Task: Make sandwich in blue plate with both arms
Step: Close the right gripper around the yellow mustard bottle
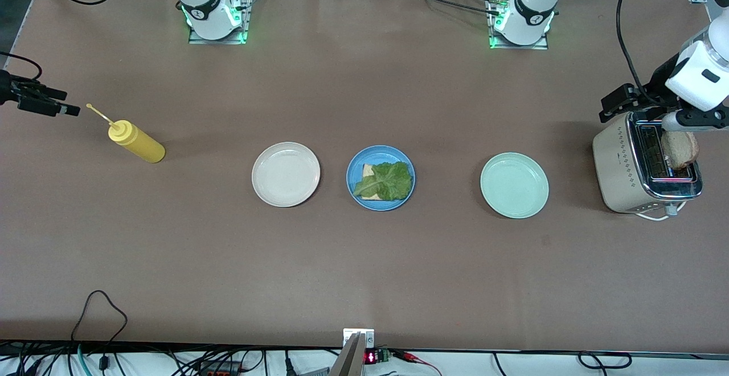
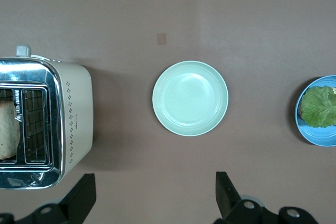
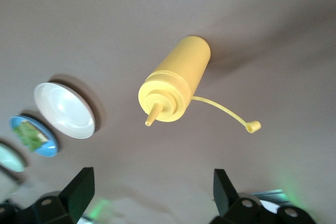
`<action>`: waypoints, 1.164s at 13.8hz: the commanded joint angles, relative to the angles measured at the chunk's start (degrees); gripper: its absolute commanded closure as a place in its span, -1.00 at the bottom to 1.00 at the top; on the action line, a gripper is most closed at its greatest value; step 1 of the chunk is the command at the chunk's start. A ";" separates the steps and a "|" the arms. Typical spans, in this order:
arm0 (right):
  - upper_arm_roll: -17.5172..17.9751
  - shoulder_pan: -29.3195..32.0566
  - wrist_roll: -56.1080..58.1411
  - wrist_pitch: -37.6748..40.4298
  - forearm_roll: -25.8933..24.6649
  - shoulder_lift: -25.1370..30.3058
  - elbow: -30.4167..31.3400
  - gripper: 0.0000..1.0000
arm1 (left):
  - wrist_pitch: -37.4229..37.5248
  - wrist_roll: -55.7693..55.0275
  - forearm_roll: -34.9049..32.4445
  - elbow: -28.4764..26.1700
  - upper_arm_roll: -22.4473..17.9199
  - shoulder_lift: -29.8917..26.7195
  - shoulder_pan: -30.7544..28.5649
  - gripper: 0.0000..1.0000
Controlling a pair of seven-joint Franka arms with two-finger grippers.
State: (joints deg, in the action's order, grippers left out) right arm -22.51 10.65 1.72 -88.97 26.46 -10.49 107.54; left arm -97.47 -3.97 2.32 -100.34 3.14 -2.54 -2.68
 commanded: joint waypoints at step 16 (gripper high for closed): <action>-0.17 2.71 58.62 -4.37 -5.10 -2.34 -0.85 -1.00 | 3.69 1.42 -0.03 -1.70 0.11 -2.12 -2.07 -1.00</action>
State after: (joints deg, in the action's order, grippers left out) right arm -23.27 12.91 53.96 -92.81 22.70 -14.97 106.26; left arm -94.11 -3.78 2.31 -101.46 3.09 -3.50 -4.45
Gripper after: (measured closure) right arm 0.000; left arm 0.000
